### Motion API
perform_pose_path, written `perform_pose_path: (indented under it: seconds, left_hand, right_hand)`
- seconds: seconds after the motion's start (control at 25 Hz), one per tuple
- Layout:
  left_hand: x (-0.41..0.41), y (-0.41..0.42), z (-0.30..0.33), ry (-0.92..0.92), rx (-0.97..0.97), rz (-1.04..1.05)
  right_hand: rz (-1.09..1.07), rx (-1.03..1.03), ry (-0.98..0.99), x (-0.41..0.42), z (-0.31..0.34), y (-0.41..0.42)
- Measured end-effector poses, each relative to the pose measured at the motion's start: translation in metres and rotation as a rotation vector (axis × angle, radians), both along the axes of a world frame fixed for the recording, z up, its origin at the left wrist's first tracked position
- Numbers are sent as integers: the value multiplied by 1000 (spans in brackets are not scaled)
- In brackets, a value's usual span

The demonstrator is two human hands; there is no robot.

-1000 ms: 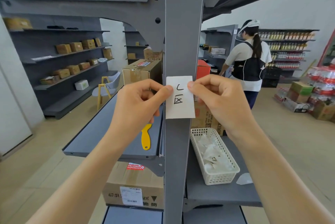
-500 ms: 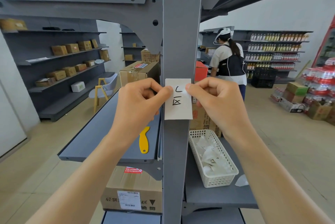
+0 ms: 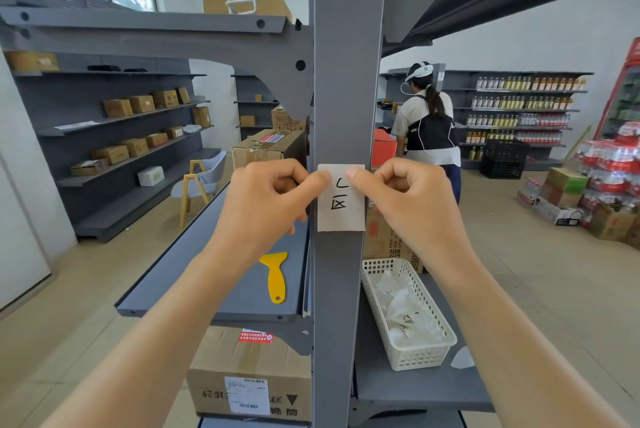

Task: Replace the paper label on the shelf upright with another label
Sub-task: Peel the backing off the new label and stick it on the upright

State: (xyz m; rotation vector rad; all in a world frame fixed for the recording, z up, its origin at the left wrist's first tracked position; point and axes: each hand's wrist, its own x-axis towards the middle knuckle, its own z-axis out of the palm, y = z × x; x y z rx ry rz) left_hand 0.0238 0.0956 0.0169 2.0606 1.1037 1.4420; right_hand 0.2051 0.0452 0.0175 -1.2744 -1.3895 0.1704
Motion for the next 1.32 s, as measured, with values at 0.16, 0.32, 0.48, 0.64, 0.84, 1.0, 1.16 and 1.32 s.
perform_pose_path:
  seconds: [0.16, 0.32, 0.48, 0.64, 0.84, 1.0, 1.16, 1.32]
  left_hand:
    - [-4, 6, 6, 63, 38, 0]
    - [-5, 10, -1, 77, -14, -31]
    - [-3, 10, -16, 104, 69, -29]
    - [-6, 15, -30, 182, 177, -38]
    - [-12, 15, -51, 296, 183, -46]
    - [-15, 8, -40, 248, 200, -62]
    - [-6, 4, 2, 233, 285, 75]
    - [-4, 9, 16, 338, 397, 169]
  right_hand:
    - [-7, 2, -20, 3, 5, 4]
    - [69, -72, 54, 5, 1, 5]
    - [121, -104, 38, 9, -11, 5]
    - [115, -140, -25, 14, -25, 7]
    - [136, -174, -52, 16, -43, 8]
    - [79, -178, -222, 15, -29, 0]
    - [53, 15, -199, 10, 7, -1]
    - [-60, 8, -291, 14, 24, 4]
